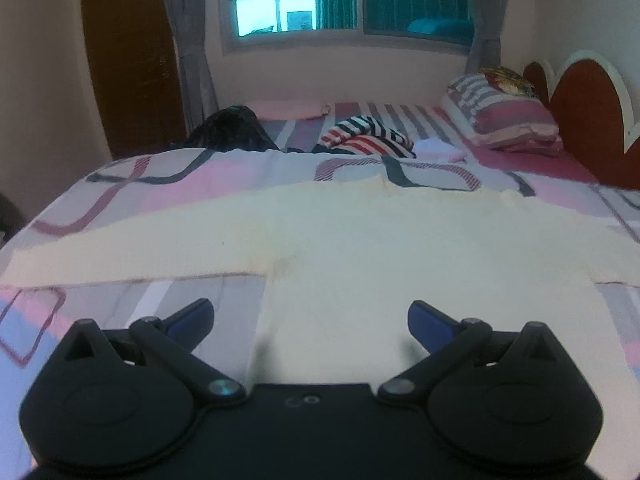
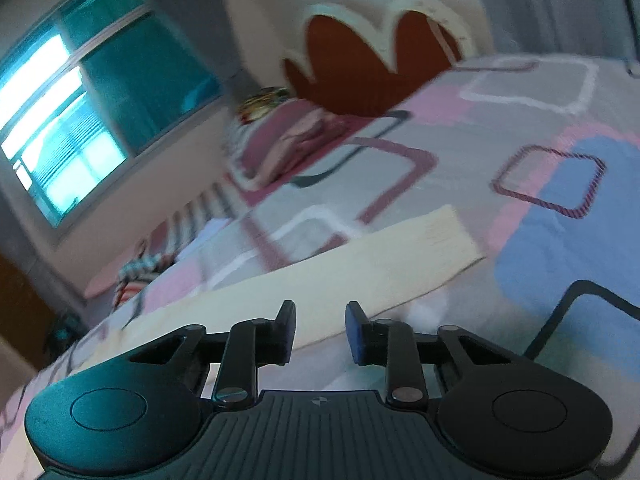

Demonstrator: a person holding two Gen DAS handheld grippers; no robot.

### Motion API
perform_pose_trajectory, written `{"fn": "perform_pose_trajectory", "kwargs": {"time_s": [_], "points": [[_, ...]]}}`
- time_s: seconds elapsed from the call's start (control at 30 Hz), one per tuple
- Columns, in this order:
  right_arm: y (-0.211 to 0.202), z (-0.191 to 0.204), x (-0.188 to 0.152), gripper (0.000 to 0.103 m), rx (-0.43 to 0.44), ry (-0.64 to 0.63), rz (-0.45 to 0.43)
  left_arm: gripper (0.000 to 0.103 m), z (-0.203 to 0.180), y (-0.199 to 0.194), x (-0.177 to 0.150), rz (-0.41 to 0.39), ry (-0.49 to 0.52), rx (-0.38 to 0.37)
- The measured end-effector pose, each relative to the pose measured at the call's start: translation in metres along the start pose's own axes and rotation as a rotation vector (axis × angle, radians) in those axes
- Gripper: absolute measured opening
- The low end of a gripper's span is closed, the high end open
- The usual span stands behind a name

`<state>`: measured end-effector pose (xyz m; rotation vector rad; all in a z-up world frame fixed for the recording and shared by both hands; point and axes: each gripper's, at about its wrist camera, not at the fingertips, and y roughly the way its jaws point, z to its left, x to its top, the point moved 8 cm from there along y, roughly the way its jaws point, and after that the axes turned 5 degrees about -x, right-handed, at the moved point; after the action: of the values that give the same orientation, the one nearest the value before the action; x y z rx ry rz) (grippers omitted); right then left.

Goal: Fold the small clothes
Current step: 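Grasp the cream sweater's sleeve cuff with the right tool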

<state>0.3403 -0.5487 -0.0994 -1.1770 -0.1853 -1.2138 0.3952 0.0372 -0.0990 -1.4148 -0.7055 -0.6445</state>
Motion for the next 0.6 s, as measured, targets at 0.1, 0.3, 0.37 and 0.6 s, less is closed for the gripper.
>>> {"fn": "perform_pose_trajectory", "kwargs": {"time_s": [0.1, 0.3, 0.37, 0.6], "points": [[0.013, -0.025, 0.009, 0.028, -0.026, 0.051, -0.001, 0.103, 0.001, 0.015, 0.004, 0.005, 0.010, 0.013], [0.031, -0.063, 0.014, 0.028, -0.083, 0.156, 0.020, 0.103, -0.013, 0.021, -0.003, 0.008, 0.036, -0.010], [0.033, -0.070, 0.011, 0.028, -0.085, 0.201, 0.026, 0.103, -0.020, 0.023, -0.008, 0.014, 0.076, -0.005], [0.027, -0.092, 0.008, 0.028, -0.093, 0.347, -0.006, 0.103, -0.030, 0.028, -0.027, 0.058, 0.099, -0.025]]}}
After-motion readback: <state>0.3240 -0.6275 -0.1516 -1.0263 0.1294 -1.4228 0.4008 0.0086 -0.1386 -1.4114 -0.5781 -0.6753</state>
